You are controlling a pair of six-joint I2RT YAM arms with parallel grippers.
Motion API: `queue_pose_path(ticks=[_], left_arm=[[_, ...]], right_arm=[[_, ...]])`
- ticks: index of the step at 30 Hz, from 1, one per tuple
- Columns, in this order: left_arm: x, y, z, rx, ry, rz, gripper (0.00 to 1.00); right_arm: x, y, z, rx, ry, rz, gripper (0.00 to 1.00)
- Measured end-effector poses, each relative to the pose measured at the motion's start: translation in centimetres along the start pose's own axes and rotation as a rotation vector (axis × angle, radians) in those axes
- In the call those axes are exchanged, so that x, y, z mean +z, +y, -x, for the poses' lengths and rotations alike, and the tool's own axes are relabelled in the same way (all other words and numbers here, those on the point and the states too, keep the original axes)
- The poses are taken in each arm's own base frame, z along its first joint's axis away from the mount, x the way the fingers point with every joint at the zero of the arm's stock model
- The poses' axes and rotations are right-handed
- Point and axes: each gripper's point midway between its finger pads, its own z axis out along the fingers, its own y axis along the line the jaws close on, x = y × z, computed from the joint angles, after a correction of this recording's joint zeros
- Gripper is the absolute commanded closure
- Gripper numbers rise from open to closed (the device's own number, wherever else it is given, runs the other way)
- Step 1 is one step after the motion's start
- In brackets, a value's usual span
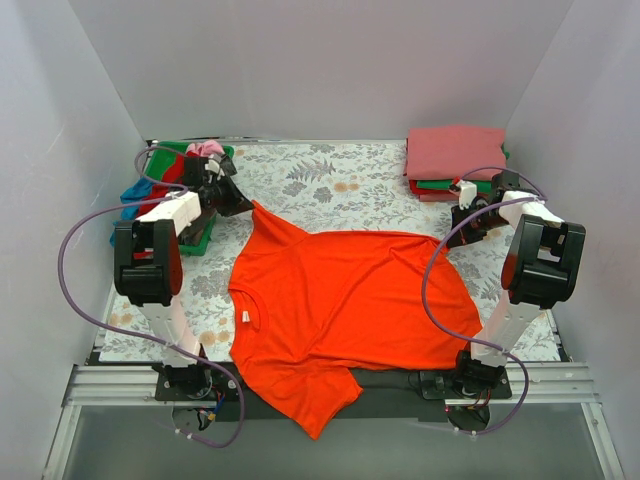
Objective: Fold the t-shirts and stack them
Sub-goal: Flatten the tshirt out
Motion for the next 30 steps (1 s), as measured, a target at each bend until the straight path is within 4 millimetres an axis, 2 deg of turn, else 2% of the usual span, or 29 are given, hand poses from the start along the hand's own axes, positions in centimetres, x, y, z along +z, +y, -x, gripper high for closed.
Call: queue_pose_path(ticks=[4,12,30], left_arm=[[-0.5,-0.4,0.6,-0.068,-0.002,-0.065,1.0],[-1.1,-2.5,0.8,-0.05,-0.002,-0.143,1.0],[-1.5,-3.1,0.2,-0.02,0.024,-0.185,1.0]], right_arm=[[0.0,0.0,0.0,0.0,-0.002,0.002,0.99],[0.0,0.0,0.1,0.0,-0.002,0.003,0.99],[0.0,0.1,0.1,0.0,-0.003,0.003,0.99]])
